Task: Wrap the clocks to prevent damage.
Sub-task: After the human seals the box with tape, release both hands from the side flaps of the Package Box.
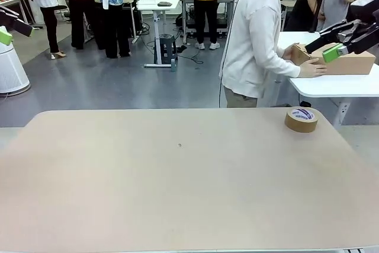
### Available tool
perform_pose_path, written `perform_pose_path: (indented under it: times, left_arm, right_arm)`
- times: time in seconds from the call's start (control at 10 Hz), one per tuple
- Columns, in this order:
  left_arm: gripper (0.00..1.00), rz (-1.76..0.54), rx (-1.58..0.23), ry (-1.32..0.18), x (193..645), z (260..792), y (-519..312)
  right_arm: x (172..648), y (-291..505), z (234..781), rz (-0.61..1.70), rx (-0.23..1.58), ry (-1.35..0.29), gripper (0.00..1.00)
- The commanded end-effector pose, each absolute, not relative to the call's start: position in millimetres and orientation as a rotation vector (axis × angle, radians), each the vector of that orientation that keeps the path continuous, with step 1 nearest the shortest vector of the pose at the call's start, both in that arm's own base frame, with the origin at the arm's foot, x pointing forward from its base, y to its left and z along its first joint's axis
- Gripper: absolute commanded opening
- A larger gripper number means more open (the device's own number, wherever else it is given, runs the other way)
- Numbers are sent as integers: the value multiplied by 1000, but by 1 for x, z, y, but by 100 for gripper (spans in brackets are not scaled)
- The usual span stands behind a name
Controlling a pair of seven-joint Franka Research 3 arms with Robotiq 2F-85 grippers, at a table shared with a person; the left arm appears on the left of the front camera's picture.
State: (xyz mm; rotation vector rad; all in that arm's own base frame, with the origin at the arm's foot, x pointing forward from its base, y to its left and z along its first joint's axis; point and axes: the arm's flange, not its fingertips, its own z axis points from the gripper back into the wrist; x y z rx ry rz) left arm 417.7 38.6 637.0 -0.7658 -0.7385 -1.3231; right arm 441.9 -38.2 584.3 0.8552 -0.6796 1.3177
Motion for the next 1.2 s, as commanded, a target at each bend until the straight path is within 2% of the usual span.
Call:
perform_pose_path:
  times: [0.0,1.1]
  left_arm:
    - [100,-1323,-772,-743,417,638,39]
    - [100,-1323,-772,-743,417,638,39]
  right_arm:
    - [442,-39,584,1316,855,-681,100]
    - [442,-39,584,1316,855,-681,100]
